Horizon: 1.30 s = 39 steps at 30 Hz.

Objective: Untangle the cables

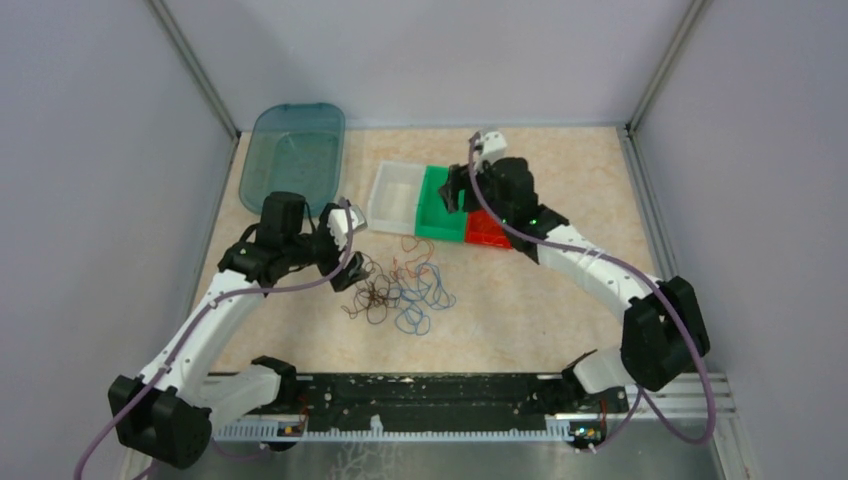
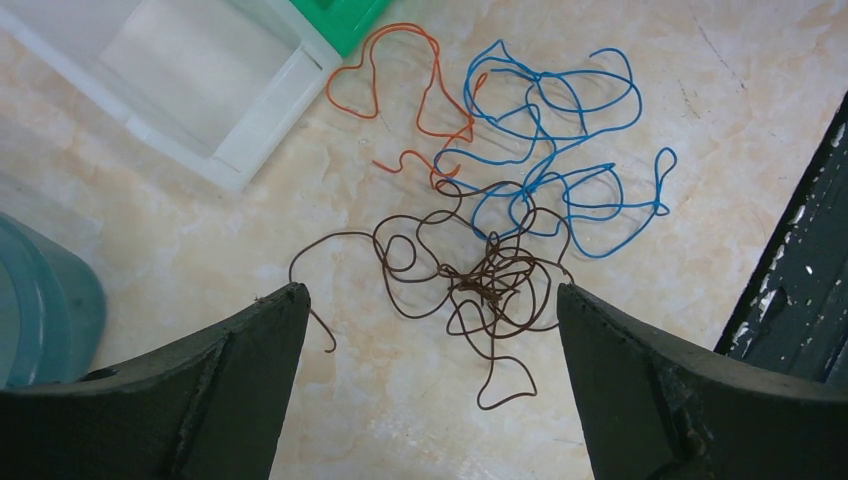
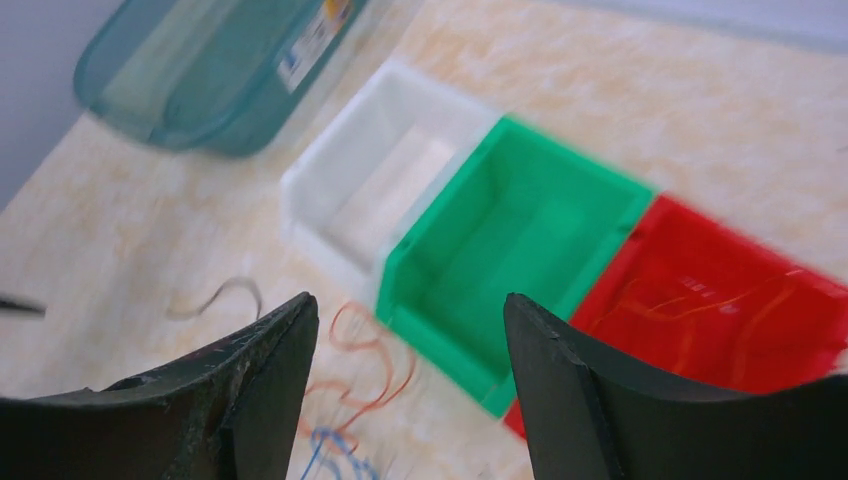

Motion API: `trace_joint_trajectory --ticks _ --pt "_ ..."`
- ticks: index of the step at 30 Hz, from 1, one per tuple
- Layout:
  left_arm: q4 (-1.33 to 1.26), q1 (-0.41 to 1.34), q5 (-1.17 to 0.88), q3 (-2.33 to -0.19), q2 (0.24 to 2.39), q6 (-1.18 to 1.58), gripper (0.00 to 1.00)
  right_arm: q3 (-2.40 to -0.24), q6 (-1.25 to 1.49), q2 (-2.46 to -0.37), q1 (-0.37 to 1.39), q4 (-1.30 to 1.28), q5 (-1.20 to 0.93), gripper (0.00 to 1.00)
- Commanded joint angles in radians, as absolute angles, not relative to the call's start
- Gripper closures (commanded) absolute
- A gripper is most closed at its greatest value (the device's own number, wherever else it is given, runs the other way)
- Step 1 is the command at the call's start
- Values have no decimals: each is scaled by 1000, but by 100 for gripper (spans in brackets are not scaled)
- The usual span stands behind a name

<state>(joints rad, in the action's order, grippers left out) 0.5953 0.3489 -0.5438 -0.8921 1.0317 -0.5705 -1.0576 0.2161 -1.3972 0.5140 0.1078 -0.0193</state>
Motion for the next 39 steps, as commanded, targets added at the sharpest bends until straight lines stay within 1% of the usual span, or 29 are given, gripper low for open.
trace_joint_trajectory --ticks 1,4,9,16,23,27,31,33,37,39 --pt "579 323 -571 -916 1044 -555 1 -969 209 -1425 631 114 -80 31" --pt "574 310 -568 -905 1047 -566 1 -948 230 -1473 696 122 -24 32" --pt "577 296 -576 -914 1047 -576 1 -929 289 -1567 707 159 7 33" --pt "577 293 -583 -909 1028 -577 1 -981 296 -1724 706 160 -26 35" --pt "574 293 -583 -903 1021 -582 1 -988 321 -1799 706 223 -54 37" --pt "571 293 -584 -902 1022 -582 1 -993 347 -1827 706 277 -62 47" --pt "572 293 -586 -903 1022 -580 1 -1013 363 -1852 706 301 -88 50" --pt "573 293 -584 -902 1022 -580 1 -1025 364 -1862 706 301 -92 55" --pt "573 293 -584 -902 1022 -579 1 -1045 363 -1868 706 305 -103 77" --pt "571 293 -585 -903 1022 -577 1 -1055 361 -1864 705 301 -109 86"
